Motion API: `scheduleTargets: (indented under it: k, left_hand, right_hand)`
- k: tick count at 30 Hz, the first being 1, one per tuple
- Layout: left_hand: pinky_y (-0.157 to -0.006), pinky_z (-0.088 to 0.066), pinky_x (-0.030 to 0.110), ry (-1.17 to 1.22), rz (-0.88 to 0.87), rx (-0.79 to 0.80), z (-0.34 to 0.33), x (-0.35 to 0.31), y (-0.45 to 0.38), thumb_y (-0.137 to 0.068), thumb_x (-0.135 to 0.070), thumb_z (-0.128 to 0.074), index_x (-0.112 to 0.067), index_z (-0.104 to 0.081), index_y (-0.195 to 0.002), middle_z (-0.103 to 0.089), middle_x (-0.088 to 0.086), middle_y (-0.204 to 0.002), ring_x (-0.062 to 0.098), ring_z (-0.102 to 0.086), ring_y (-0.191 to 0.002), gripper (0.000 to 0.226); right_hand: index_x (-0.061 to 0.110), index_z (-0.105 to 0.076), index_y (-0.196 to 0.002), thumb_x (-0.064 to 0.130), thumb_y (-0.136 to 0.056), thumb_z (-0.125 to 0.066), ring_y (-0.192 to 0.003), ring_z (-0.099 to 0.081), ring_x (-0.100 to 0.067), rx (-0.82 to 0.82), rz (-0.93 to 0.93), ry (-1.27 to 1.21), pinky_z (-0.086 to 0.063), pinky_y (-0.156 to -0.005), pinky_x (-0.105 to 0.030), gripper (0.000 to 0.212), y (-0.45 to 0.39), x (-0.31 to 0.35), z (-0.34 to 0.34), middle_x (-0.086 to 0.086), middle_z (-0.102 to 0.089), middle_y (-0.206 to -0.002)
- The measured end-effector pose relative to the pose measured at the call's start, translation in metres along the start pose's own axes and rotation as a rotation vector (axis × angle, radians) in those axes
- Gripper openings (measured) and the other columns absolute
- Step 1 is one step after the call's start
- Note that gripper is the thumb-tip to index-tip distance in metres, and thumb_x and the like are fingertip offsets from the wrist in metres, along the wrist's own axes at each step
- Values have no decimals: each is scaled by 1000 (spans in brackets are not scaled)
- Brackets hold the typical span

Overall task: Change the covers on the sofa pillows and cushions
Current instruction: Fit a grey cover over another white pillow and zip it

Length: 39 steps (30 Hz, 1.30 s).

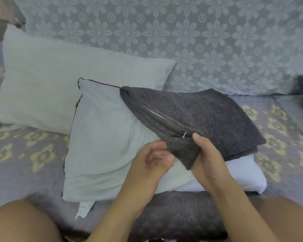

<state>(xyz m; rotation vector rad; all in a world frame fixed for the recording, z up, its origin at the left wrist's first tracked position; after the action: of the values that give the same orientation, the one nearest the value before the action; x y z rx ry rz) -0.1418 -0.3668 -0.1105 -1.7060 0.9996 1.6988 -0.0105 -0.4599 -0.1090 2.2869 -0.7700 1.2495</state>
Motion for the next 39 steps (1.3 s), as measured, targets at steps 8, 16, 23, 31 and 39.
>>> scheduleTargets:
  k: [8, 16, 23, 31, 39]
  left_hand:
    - [-95, -56, 43, 100, 9, -28, -22, -8, 4, -87, -43, -68, -28, -60, -118, -75, -3, -105, 14, -71, -102, 36]
    - [-80, -54, 36, 27, -157, -271, 11, -43, -25, -93, 1, -59, -27, -72, -108, -76, -7, -96, 10, -71, -89, 34]
    - [-87, -57, 33, -147, -262, -99, 47, -72, -124, -94, -1, -61, -26, -72, -117, -77, -8, -105, 10, -72, -97, 35]
    - [-88, -59, 35, -184, 96, 43, 57, 17, -163, -84, -14, -72, -26, -71, -115, -77, -4, -108, 17, -73, -102, 33]
    - [-83, -59, 30, -201, 428, -145, 55, -120, -146, -89, -16, -76, -28, -73, -103, -76, -8, -95, 14, -72, -94, 18]
  right_hand:
    - [-4, -70, -110, 28, -99, -43, -79, -70, -17, 32, 49, 145, -52, -64, -21, 44, 6, -4, -14, -21, -73, -99]
    - [18, -71, -112, 29, -102, -55, -102, -72, -22, -322, 162, 289, -57, -92, -47, 22, -20, 52, -26, -3, -76, -108]
    - [25, -67, -108, 24, -98, -60, -98, -68, -6, -271, 336, 676, -54, -93, -32, 13, -119, 86, -61, 11, -73, -102]
    - [26, -72, -115, 26, -95, -62, -109, -64, -3, -229, 255, 950, -51, -96, -27, 22, -163, -37, -20, 15, -70, -113]
    - [19, -69, -110, 25, -101, -59, -94, -66, -13, -677, -293, 544, -49, -70, -17, 15, -143, 122, -58, 3, -71, -99]
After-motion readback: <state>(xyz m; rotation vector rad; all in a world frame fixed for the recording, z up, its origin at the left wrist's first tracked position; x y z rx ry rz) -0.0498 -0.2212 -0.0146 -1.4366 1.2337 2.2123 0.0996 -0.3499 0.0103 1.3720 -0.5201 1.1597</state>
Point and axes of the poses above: each hand's wrist, its own y-axis away from the middle knuckle, its own z-axis out of the back of the hand, x = y × z, the point moved 3 cm from there along -y, towards the middle knuckle
